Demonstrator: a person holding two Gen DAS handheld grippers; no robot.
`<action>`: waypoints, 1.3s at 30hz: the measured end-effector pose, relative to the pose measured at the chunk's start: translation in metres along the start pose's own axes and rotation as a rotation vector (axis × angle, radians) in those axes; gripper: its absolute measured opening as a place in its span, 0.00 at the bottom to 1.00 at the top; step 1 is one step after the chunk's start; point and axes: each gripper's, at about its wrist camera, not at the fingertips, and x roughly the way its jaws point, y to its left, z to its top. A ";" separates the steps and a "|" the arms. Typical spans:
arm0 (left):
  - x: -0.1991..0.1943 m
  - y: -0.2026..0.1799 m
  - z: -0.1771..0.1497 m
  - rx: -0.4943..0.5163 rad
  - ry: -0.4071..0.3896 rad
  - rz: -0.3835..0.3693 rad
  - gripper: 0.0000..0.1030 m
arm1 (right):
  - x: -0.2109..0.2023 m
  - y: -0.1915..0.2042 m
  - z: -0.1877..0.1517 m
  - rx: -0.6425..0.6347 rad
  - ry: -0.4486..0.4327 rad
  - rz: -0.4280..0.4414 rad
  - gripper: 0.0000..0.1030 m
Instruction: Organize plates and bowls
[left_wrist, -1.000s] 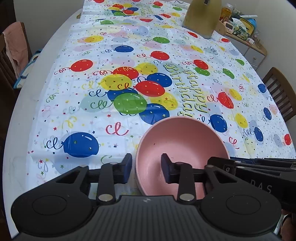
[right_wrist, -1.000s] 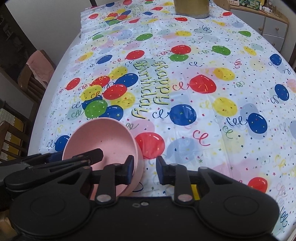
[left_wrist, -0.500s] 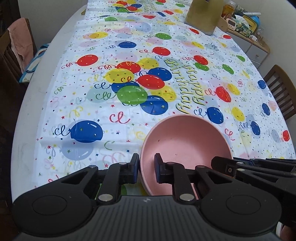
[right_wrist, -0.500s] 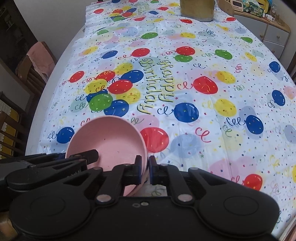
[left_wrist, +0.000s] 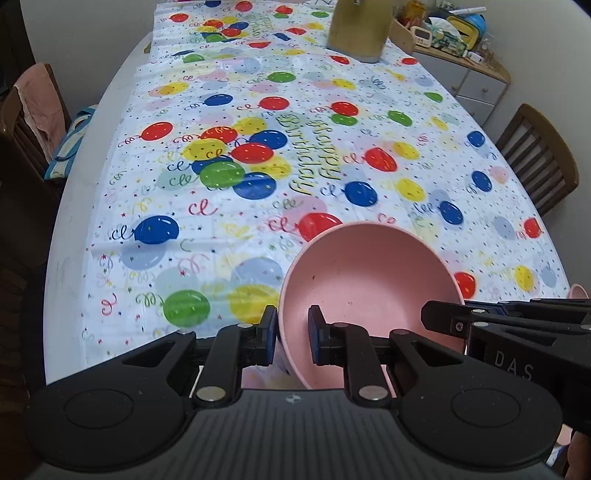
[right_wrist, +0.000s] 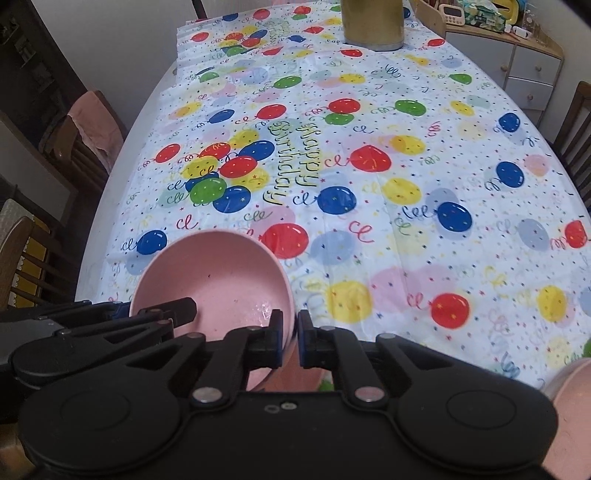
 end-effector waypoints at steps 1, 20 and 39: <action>-0.003 -0.004 -0.003 0.002 0.001 0.002 0.17 | -0.005 -0.003 -0.004 0.000 -0.003 0.001 0.06; -0.062 -0.074 -0.078 0.041 0.001 0.009 0.17 | -0.084 -0.045 -0.075 -0.022 -0.035 0.015 0.06; -0.069 -0.111 -0.135 0.042 0.070 0.010 0.17 | -0.109 -0.082 -0.131 -0.025 -0.005 0.027 0.06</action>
